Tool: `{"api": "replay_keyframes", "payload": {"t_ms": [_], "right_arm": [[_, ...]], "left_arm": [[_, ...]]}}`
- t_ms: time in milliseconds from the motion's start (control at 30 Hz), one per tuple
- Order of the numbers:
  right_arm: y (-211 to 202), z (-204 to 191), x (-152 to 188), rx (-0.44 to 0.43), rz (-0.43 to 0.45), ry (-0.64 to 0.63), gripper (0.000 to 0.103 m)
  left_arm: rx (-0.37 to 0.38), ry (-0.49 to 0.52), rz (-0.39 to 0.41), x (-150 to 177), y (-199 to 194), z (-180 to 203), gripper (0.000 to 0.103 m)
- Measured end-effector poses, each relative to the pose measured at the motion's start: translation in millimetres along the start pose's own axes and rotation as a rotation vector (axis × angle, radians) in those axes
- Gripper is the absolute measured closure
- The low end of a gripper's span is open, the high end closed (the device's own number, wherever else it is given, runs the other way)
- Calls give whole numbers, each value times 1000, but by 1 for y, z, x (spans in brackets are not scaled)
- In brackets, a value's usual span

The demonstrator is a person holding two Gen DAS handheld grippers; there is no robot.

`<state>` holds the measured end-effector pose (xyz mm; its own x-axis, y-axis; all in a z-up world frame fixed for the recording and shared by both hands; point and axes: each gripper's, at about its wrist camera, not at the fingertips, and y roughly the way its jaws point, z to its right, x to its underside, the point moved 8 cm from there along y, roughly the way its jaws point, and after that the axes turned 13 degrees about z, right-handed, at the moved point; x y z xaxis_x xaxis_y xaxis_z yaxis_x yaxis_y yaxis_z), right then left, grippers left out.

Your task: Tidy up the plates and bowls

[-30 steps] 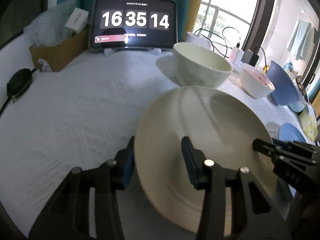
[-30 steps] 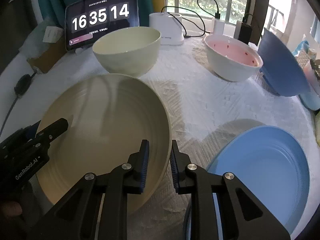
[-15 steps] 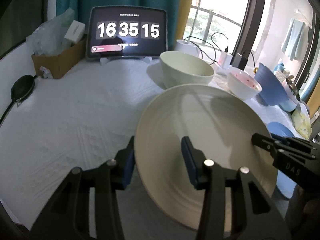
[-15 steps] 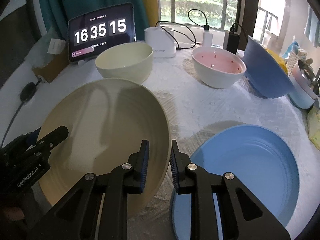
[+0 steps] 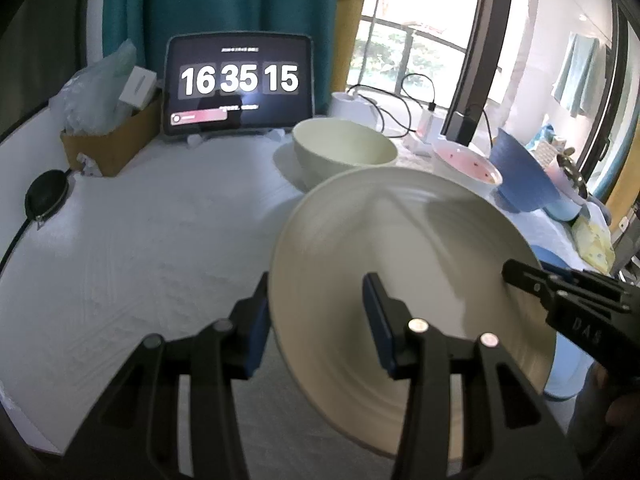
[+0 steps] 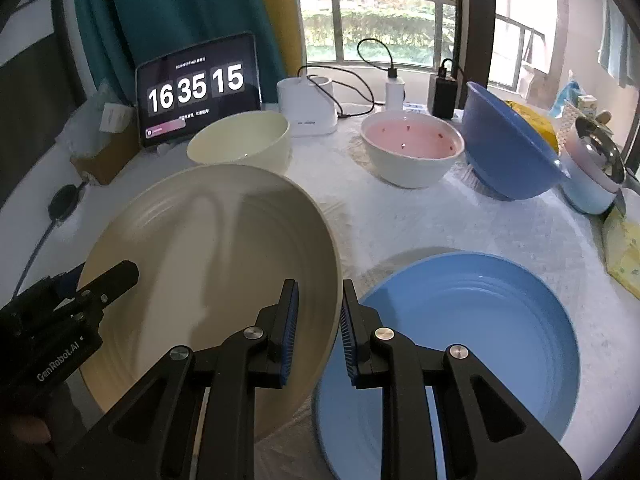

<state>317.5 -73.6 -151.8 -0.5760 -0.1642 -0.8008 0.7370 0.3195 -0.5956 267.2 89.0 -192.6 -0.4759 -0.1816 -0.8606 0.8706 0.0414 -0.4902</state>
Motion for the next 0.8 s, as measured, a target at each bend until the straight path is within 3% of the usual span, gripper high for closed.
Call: {"api": "replay_keyframes", "payload": {"t_ms": [800], "right_arm": [[-38, 67, 3, 51, 62, 93, 81]], "left_arm": [[70, 100, -3, 1, -15, 75, 58]]}}
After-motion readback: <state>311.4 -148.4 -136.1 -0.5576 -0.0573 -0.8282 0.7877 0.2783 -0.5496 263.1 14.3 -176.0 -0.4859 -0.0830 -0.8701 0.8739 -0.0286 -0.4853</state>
